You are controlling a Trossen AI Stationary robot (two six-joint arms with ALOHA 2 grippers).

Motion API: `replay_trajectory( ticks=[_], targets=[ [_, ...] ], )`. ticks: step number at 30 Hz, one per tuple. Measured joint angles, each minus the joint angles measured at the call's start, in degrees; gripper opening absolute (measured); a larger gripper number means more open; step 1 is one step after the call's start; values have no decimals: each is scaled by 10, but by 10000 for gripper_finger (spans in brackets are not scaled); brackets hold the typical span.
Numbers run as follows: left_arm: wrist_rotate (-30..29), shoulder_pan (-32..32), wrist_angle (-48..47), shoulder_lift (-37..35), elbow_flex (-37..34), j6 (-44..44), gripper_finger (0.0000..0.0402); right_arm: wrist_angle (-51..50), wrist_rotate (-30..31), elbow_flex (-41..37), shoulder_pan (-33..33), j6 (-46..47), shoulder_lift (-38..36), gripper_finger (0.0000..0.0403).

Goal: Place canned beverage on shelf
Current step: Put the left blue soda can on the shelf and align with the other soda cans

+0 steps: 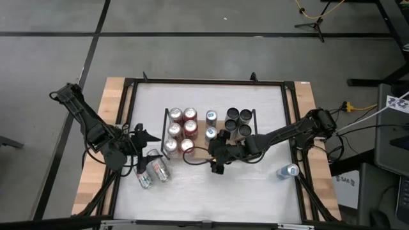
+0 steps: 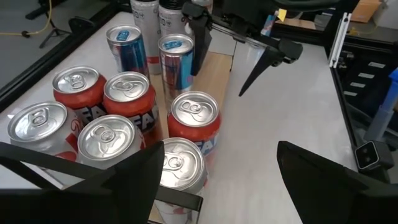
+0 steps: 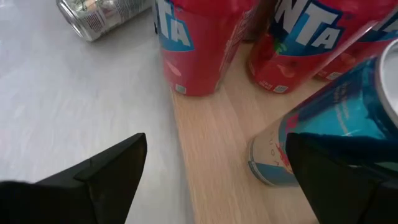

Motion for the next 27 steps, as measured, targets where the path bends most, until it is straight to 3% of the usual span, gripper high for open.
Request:
replay_trajectory(
  ticks=[17, 27],
  targets=[
    [0, 0, 4, 0, 0, 0, 305, 6, 52, 0, 0, 0, 0, 381],
    [0, 0, 4, 0, 0, 0, 305, 14, 45, 32, 12, -30, -5, 381]
  ],
)
